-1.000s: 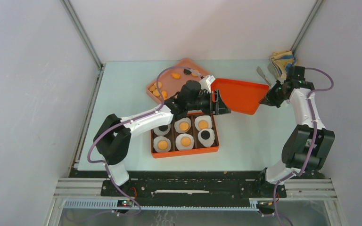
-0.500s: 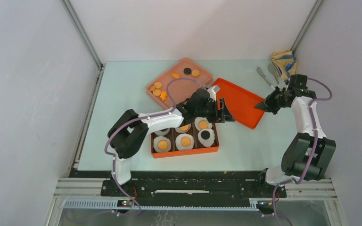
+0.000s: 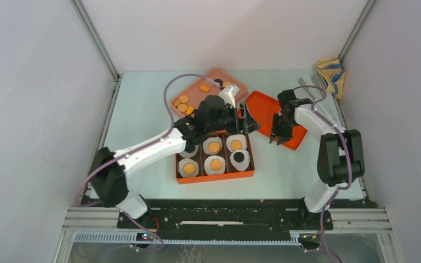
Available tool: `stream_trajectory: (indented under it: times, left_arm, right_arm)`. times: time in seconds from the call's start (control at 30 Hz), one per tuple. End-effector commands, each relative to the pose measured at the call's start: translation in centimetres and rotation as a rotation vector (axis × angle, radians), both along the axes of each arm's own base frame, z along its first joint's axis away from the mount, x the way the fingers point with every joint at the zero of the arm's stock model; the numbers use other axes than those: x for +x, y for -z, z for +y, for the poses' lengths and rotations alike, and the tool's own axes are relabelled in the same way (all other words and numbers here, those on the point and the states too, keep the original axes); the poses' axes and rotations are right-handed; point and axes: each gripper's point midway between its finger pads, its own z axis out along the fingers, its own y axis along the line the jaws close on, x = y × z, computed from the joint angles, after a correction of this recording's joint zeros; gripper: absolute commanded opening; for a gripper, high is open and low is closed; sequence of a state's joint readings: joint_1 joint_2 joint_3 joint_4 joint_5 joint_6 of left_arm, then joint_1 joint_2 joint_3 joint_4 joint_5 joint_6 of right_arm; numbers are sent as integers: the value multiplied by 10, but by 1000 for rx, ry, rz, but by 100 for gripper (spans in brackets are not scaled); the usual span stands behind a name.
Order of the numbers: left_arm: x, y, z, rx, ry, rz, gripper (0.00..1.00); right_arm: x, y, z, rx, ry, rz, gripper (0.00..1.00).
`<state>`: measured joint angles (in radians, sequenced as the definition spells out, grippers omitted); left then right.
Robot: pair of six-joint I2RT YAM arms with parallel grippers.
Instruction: Pack the cookies
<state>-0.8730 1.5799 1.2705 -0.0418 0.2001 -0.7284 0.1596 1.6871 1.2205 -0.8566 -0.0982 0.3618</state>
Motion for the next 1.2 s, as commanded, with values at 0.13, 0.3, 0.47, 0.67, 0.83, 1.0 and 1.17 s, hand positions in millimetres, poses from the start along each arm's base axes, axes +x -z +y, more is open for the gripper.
stream_trajectory:
  times: [0.13, 0.3, 0.47, 0.67, 0.83, 1.0, 1.17]
  left_arm:
    - [5, 7, 60, 187, -148, -125, 70]
    - [5, 15, 71, 219, -178, -130, 69]
    - [2, 23, 75, 240, -172, -119, 69]
    - [0, 27, 71, 239, -153, -111, 68]
    - [-1, 30, 71, 241, -150, -105, 68]
    - [-1, 35, 69, 243, -143, -95, 68]
    - [0, 36, 68, 248, -142, -96, 68]
  right_arm:
    - [51, 2, -40, -311, -45, -69, 47]
    - [58, 15, -50, -373, -69, -2, 48]
    - [45, 1, -41, -400, -87, -41, 50]
    - [36, 4, -31, -389, -137, -24, 53]
    - [28, 29, -26, -377, -166, 31, 54]
    - [33, 50, -23, -349, -179, 97, 54]
    - [46, 64, -21, -277, -196, 140, 43]
